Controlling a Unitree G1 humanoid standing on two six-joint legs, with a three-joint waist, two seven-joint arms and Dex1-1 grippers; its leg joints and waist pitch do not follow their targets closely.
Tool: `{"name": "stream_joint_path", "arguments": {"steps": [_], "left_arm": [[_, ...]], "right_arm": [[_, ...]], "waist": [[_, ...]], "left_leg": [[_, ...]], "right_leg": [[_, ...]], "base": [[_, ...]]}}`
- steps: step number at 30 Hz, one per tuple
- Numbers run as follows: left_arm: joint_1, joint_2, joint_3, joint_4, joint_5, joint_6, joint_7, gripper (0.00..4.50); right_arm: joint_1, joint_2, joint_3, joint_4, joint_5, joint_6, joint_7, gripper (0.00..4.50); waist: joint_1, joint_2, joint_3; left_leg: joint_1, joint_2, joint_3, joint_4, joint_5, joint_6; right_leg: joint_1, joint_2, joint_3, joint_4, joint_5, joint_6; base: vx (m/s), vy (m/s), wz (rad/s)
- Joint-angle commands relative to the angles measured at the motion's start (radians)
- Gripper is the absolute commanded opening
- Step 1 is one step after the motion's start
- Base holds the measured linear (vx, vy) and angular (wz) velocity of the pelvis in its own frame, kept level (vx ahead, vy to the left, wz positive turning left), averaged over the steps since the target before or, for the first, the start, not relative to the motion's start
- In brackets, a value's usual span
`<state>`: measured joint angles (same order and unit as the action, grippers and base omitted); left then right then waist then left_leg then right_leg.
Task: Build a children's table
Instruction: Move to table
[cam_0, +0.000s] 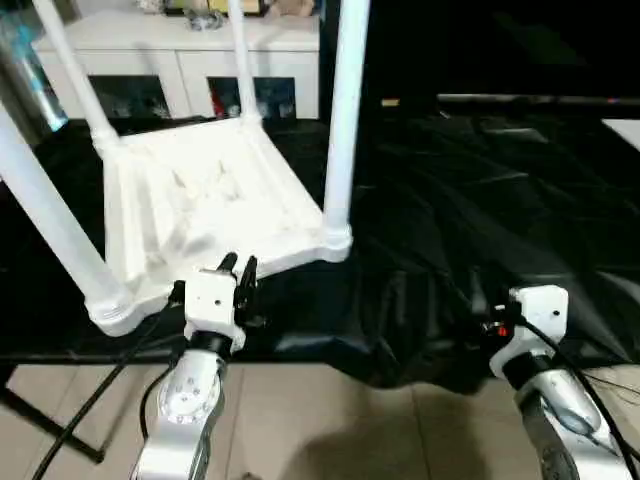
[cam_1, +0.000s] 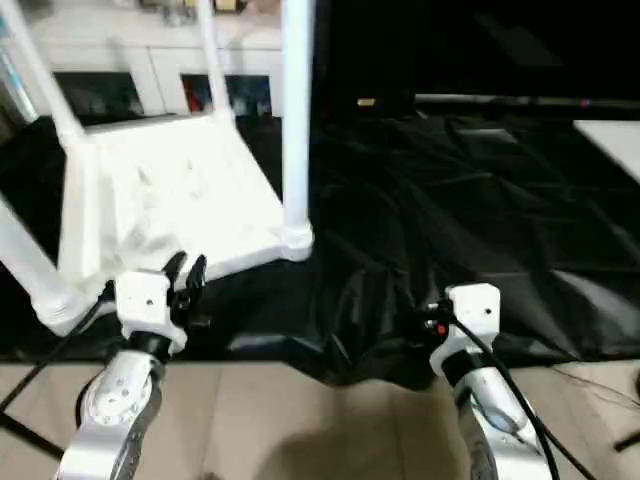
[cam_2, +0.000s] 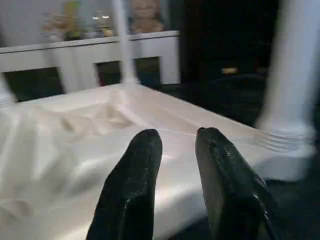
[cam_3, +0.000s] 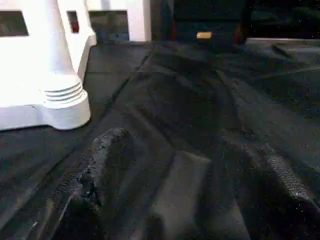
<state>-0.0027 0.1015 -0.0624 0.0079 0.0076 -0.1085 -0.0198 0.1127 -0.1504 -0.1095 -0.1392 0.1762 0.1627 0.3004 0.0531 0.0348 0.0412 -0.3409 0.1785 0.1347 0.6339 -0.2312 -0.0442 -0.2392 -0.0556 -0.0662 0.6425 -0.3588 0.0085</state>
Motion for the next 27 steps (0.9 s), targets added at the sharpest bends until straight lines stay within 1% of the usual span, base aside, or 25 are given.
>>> {"name": "stream_joint_path", "arguments": {"steps": [1,2,3,4,5,6,7,8,9,10,11,12,13,14,15,16,18,19,20,21,22,23,24,25,27], "left_arm": [[-0.008,0.001,0.012,-0.016,0.01,0.018,0.011,1.41],[-0.011,0.003,0.015,-0.022,0.011,0.026,0.011,1.41],[-0.013,0.004,0.016,-0.024,0.011,0.028,0.011,1.41],[-0.015,0.003,0.018,-0.027,0.012,0.033,0.01,1.41],[-0.017,0.002,0.02,-0.028,0.012,0.035,0.009,1.41],[-0.017,0.001,0.021,-0.029,0.013,0.037,0.008,1.41],[-0.017,0.0,0.026,-0.032,0.013,0.044,0.016,1.41],[-0.017,0.0,0.026,-0.032,0.013,0.044,0.017,1.41],[-0.016,0.0,0.029,-0.033,0.013,0.047,0.019,1.41],[-0.017,0.001,0.031,-0.033,0.011,0.05,0.02,1.41],[-0.017,0.003,0.034,-0.035,0.014,0.054,0.019,1.41],[-0.017,0.002,0.036,-0.036,0.014,0.056,0.019,1.41],[-0.017,0.002,0.037,-0.038,0.014,0.058,0.019,1.41],[-0.017,0.002,0.038,-0.038,0.015,0.059,0.018,1.41],[-0.017,-0.002,0.04,-0.043,0.019,0.063,0.018,1.41],[-0.017,-0.001,0.039,-0.044,0.019,0.065,0.019,1.41],[-0.015,0.0,0.037,-0.05,0.02,0.07,0.02,1.41],[-0.015,0.0,0.037,-0.05,0.02,0.07,0.02,1.41],[-0.013,0.002,0.036,-0.053,0.017,0.079,0.016,1.41],[-0.013,0.003,0.036,-0.054,0.014,0.086,0.012,1.41],[-0.012,0.002,0.037,-0.055,0.009,0.087,0.008,1.41],[-0.01,0.0,0.039,-0.056,-0.005,0.09,-0.001,1.41],[-0.008,0.004,0.034,-0.058,-0.026,0.11,-0.04,1.41],[-0.008,0.012,0.026,-0.056,-0.032,0.111,-0.065,1.41],[-0.006,0.028,0.008,-0.054,-0.057,0.102,-0.13,1.41]], "right_arm": [[-0.022,-0.001,0.004,0.001,-0.004,0.0,-0.002,3.17],[-0.031,-0.003,0.011,0.008,-0.002,-0.003,0.003,3.17],[-0.036,-0.004,0.013,0.01,-0.002,-0.003,0.004,3.17],[-0.041,-0.005,0.016,0.014,-0.002,-0.004,0.006,3.17],[-0.044,-0.007,0.017,0.017,-0.002,-0.005,0.006,3.17],[-0.046,-0.007,0.018,0.018,-0.002,-0.005,0.007,3.17],[-0.051,-0.013,0.026,0.029,-0.007,-0.007,0.017,3.17],[-0.052,-0.014,0.026,0.03,-0.007,-0.007,0.018,3.17],[-0.054,-0.022,0.038,0.038,-0.016,-0.009,0.03,3.17],[-0.057,-0.027,0.047,0.043,-0.022,-0.01,0.038,3.17],[-0.057,-0.038,0.073,0.048,-0.031,-0.013,0.058,3.17],[-0.058,-0.042,0.085,0.05,-0.035,-0.018,0.065,3.17],[-0.058,-0.044,0.093,0.052,-0.039,-0.022,0.068,3.17],[-0.059,-0.045,0.095,0.053,-0.04,-0.023,0.068,3.17],[-0.064,-0.043,0.095,0.058,-0.038,-0.026,0.065,3.17],[-0.067,-0.042,0.094,0.062,-0.036,-0.026,0.065,3.17],[-0.076,-0.043,0.091,0.072,-0.036,-0.029,0.067,3.17],[-0.076,-0.043,0.091,0.072,-0.036,-0.029,0.067,3.17],[-0.085,-0.042,0.086,0.081,-0.032,-0.025,0.07,3.17],[-0.091,-0.042,0.084,0.086,-0.029,-0.023,0.07,3.17],[-0.092,-0.043,0.084,0.087,-0.028,-0.023,0.072,3.17],[-0.095,-0.046,0.085,0.09,-0.025,-0.024,0.078,3.17],[-0.102,-0.059,0.091,0.092,-0.009,-0.028,0.102,3.17],[-0.105,-0.067,0.093,0.091,0.001,-0.027,0.12,3.17],[-0.11,-0.08,0.098,0.089,0.018,-0.02,0.157,3.17]], "waist": [[-0.057,0.017,-0.054],[-0.069,0.018,-0.06],[-0.094,0.001,-0.066],[-0.093,-0.016,-0.056],[-0.089,-0.036,-0.053],[-0.037,-0.093,-0.044],[-0.02,-0.076,-0.04],[-0.019,-0.067,-0.044],[-0.019,-0.059,-0.038],[-0.019,-0.033,-0.043],[-0.028,0.011,-0.039],[-0.045,0.016,-0.024],[-0.076,0.04,-0.039],[-0.101,0.024,-0.066],[-0.106,0.03,-0.078],[-0.105,0.014,-0.073],[-0.103,-0.01,-0.056],[-0.089,-0.049,-0.045],[-0.06,-0.109,-0.03],[-0.044,-0.083,-0.049],[-0.037,-0.092,-0.049],[-0.024,-0.076,-0.036],[-0.025,-0.068,-0.033],[-0.018,-0.047,-0.047],[-0.029,-0.024,-0.057]], "left_leg": [[0.122,0.116,-0.12,-0.132,-0.289,0.223],[0.148,0.13,-0.142,-0.13,-0.269,0.295],[0.153,0.142,-0.172,-0.128,-0.169,0.453],[0.13,0.116,-0.165,-0.119,-0.086,0.525],[0.091,0.08,-0.139,-0.108,-0.079,0.494],[-0.074,-0.085,-0.023,0.034,-0.141,0.346],[-0.115,-0.052,-0.042,0.109,-0.082,0.222],[-0.132,-0.048,-0.049,0.114,-0.03,0.161],[-0.131,-0.044,-0.043,0.064,0.034,0.12],[-0.1,-0.03,-0.034,0.002,0.072,0.136],[-0.045,0.002,-0.035,-0.057,0.067,0.134],[-0.039,0.022,-0.065,-0.093,-0.043,0.144],[0.049,0.076,-0.147,-0.131,-0.302,0.212],[0.109,0.113,-0.188,-0.133,-0.324,0.294],[0.133,0.121,-0.216,-0.11,-0.218,0.439],[0.126,0.121,-0.206,-0.095,-0.043,0.534],[0.066,0.089,-0.159,-0.126,0.012,0.536],[0.03,0.037,-0.094,-0.12,-0.128,0.431],[-0.04,-0.069,-0.022,-0.025,-0.291,0.29],[-0.042,-0.082,-0.027,0.068,-0.216,0.242],[-0.085,-0.062,-0.054,0.113,-0.107,0.147],[-0.094,-0.048,-0.068,0.081,-0.045,0.109],[-0.094,-0.04,-0.07,0.059,-0.007,0.098],[-0.071,-0.026,-0.059,-0.025,0.115,0.096],[-0.051,0.021,-0.067,-0.065,0.237,0.163]], "right_leg": [[-0.074,-0.008,0.0,-0.017,-0.07,-0.149],[-0.101,-0.016,0.003,0.008,-0.034,-0.118],[-0.13,-0.035,0.011,0.048,0.009,-0.032],[-0.141,-0.055,0.033,0.037,0.043,0.011],[-0.112,-0.074,0.057,-0.009,0.09,0.005],[0.038,-0.125,0.156,-0.133,0.035,0.04],[0.068,-0.203,0.193,-0.164,-0.096,-0.023],[0.075,-0.187,0.162,-0.156,-0.11,-0.055],[0.07,-0.128,0.112,-0.152,-0.091,-0.104],[0.059,-0.088,0.069,-0.163,-0.119,-0.14],[0.05,-0.065,0.013,-0.175,-0.179,-0.141],[0.038,-0.022,-0.009,-0.149,-0.189,-0.121],[-0.023,0.021,-0.024,-0.042,-0.167,-0.091],[-0.065,0.009,-0.009,0.008,-0.111,-0.072],[-0.118,-0.002,0.004,0.069,-0.054,-0.002],[-0.161,-0.018,0.018,0.097,-0.007,0.066],[-0.161,-0.026,0.034,0.095,0.081,0.093],[-0.136,-0.05,0.071,-0.012,0.163,0.037],[-0.071,-0.108,0.161,-0.145,-0.18,0.092],[-0.027,-0.183,0.209,-0.163,-0.347,0.052],[0.005,-0.194,0.206,-0.163,-0.508,-0.02],[-0.002,-0.174,0.198,-0.153,-0.4,-0.106],[-0.005,-0.157,0.177,-0.144,-0.305,-0.153],[-0.019,-0.088,0.111,-0.109,-0.064,-0.196],[-0.052,-0.042,0.066,-0.052,0.265,-0.156]], "base": [[0.127,0.006,0.07],[0.127,0.006,0.07],[0.131,-0.021,-0.13],[0.099,-0.07,-0.25],[0.099,-0.07,-0.25],[0.122,-0.058,0.04],[0.134,-0.019,0.04],[0.134,-0.019,0.04],[0.116,-0.011,-0.11],[0.134,0.002,0.05],[0.134,0.002,0.05],[0.18,0.057,-0.02],[0.214,0.06,-0.03],[0.214,0.06,-0.03],[0.193,0.004,0.04],[0.136,-0.005,-0.07],[0.116,-0.013,-0.09],[0.071,-0.088,0.0],[0.071,-0.088,0.0],[0.087,-0.112,0.01],[0.118,-0.073,-0.08],[0.118,-0.073,-0.08],[0.112,-0.032,-0.03],[0.103,0.019,-0.01],[0.103,0.043,-0.01]]}}
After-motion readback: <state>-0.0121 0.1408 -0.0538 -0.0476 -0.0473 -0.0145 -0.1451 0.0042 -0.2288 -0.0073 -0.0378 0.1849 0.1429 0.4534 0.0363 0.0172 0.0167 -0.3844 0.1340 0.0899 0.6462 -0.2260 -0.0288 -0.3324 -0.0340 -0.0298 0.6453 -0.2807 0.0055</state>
